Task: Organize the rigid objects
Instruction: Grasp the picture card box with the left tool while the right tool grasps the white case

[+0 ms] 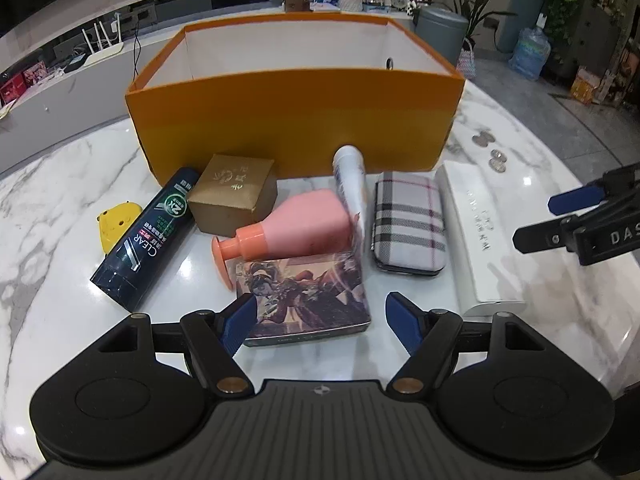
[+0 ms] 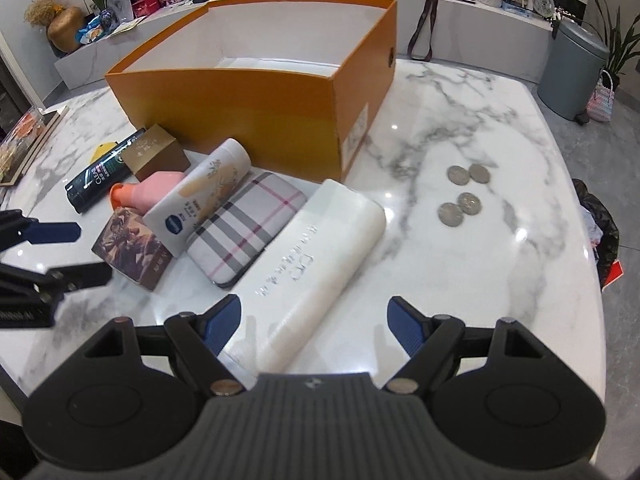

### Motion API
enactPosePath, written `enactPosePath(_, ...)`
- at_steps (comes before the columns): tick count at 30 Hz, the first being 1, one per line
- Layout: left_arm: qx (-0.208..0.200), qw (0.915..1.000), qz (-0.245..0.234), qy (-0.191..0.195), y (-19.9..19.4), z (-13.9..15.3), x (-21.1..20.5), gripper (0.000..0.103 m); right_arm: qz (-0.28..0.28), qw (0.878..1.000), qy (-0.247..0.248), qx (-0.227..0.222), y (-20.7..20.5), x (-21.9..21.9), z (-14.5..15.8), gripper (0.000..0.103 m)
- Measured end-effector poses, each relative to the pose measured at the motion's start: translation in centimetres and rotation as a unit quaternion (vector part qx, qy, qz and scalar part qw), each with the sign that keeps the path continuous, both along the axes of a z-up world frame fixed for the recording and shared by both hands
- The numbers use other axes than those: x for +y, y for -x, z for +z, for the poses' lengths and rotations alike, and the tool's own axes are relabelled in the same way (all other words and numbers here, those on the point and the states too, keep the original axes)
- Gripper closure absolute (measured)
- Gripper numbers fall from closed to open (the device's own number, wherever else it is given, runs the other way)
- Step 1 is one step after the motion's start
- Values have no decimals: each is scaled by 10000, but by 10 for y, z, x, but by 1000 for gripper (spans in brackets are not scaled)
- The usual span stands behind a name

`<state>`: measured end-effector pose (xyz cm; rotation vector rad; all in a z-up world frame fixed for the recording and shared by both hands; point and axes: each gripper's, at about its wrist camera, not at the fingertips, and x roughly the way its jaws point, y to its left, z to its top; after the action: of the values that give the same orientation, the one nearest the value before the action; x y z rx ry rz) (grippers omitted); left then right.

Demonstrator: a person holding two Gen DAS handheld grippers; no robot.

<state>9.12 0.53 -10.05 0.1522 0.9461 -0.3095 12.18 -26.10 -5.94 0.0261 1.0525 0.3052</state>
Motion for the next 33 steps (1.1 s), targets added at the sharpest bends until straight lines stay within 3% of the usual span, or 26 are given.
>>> enactPosePath(5, 114, 9999, 39, 78, -7, -6, 4, 17, 42, 10000, 24, 13, -6, 8, -4, 23)
enactPosePath(8, 121, 9999, 24, -59, -10, -12, 1, 17, 32, 9999, 104, 9, -9, 11, -9, 16)
enactPosePath(13, 91, 9997, 174, -148, -15, -18, 2, 16, -105, 9998, 110, 101, -17, 13, -17, 16)
enactPosePath(16, 29, 9995, 218, -237, -16, -23, 2, 10, -159, 9997, 49, 153, -20, 14, -20, 16)
enactPosePath(21, 30, 9996, 272, -37, -19, -26, 5, 1, -112, 9998, 65, 163, -20, 17, -22, 16)
enactPosePath(25, 158, 9992, 347, 114, -25, -32, 6, 0, -106, 9997, 88, 179, -20, 17, -24, 16)
enactPosePath(33, 194, 9993, 272, -174, -30, -48, -3, 0, -263, 9993, 157, 222, -23, 18, -30, 16)
